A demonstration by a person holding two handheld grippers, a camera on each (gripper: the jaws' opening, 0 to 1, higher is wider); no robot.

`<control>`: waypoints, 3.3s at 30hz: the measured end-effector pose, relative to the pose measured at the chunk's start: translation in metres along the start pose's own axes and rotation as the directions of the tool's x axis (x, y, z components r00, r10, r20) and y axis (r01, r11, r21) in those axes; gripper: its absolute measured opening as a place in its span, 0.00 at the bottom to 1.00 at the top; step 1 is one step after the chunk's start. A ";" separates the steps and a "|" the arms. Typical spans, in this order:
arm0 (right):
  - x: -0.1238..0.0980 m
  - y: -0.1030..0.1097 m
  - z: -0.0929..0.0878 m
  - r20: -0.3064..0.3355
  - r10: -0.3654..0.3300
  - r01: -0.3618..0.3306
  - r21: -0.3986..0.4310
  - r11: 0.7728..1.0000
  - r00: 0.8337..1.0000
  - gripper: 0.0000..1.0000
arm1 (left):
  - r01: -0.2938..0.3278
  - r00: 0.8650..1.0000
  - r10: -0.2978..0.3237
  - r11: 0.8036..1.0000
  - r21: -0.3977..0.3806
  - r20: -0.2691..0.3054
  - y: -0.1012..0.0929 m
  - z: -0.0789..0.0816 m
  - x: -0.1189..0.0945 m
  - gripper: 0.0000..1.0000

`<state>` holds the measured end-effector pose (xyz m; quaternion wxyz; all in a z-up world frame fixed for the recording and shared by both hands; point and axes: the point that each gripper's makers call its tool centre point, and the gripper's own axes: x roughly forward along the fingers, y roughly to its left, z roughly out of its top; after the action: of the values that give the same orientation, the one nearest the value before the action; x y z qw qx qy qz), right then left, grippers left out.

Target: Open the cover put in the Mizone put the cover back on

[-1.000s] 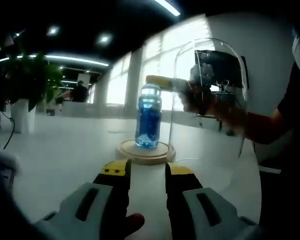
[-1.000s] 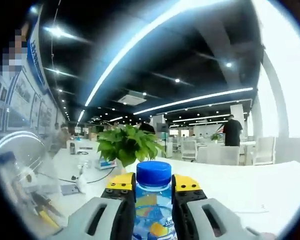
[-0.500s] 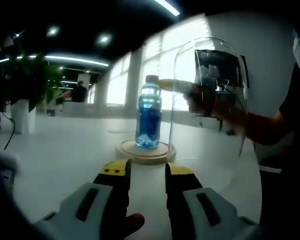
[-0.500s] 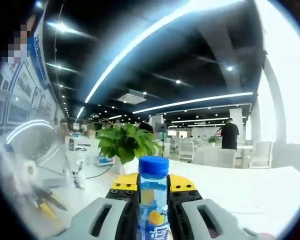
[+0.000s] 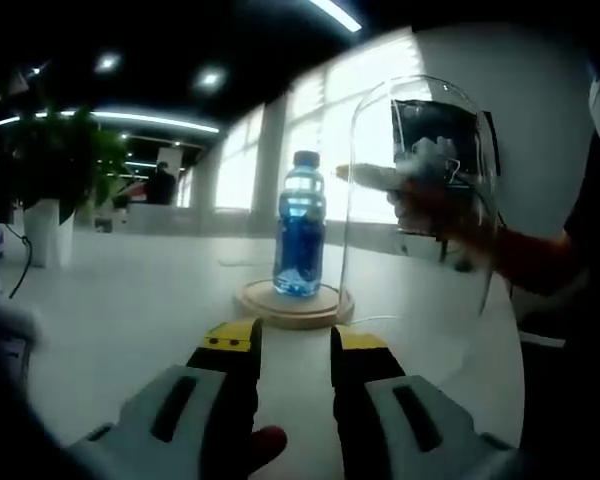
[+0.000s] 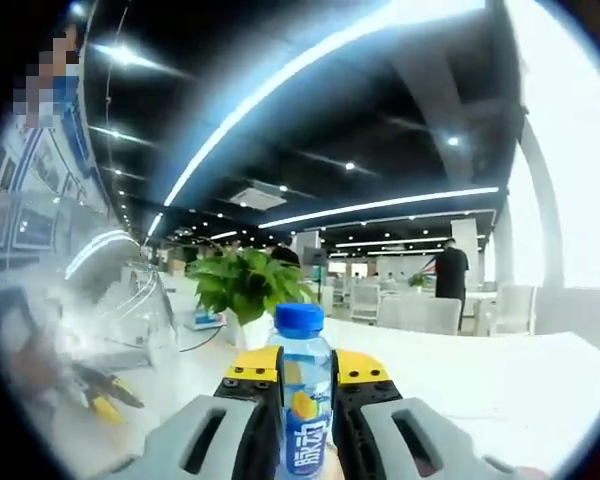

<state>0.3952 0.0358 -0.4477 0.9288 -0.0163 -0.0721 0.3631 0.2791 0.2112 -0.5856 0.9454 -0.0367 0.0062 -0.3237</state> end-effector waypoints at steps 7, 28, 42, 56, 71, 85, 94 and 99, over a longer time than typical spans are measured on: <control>-0.026 0.002 -0.003 0.005 -0.003 0.002 0.032 0.999 1.000 0.11 | -0.002 1.000 0.002 1.000 0.001 -0.001 0.000 0.000 0.000 0.21; -0.094 -0.006 -0.060 -0.068 -0.086 0.091 0.078 0.993 0.994 0.11 | -0.011 1.000 0.011 1.000 0.008 -0.004 0.000 -0.001 0.000 0.21; -0.123 -0.008 -0.093 -0.115 -0.135 0.147 0.096 0.984 0.984 0.11 | -0.011 1.000 0.011 1.000 0.019 -0.009 -0.001 -0.001 0.000 0.21; -0.141 -0.005 -0.116 -0.126 -0.162 0.176 0.118 0.977 0.979 0.11 | -0.010 1.000 0.010 1.000 0.027 -0.012 -0.002 -0.002 0.000 0.21; -0.144 0.000 -0.126 -0.142 -0.179 0.186 0.041 0.982 0.974 0.11 | -0.010 1.000 0.010 0.999 0.035 -0.017 -0.003 -0.002 0.000 0.21; -0.143 0.008 -0.130 -0.169 -0.170 0.165 -0.043 0.985 0.971 0.11 | -0.012 1.000 0.013 0.999 0.046 -0.023 -0.004 -0.004 0.000 0.21; -0.143 0.010 -0.130 -0.173 -0.162 0.155 -0.054 0.986 0.972 0.11 | -0.012 1.000 0.013 0.999 0.046 -0.024 -0.004 -0.004 0.000 0.21; -0.144 0.010 -0.129 -0.167 -0.154 0.150 -0.038 0.988 0.974 0.11 | -0.005 1.000 0.006 0.999 0.036 -0.027 -0.005 -0.004 0.001 0.20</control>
<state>0.3031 -0.0513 -0.5940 0.9564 -0.0533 0.0016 0.2871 0.2766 0.2070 -0.5896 0.9467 -0.0150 0.0134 -0.3214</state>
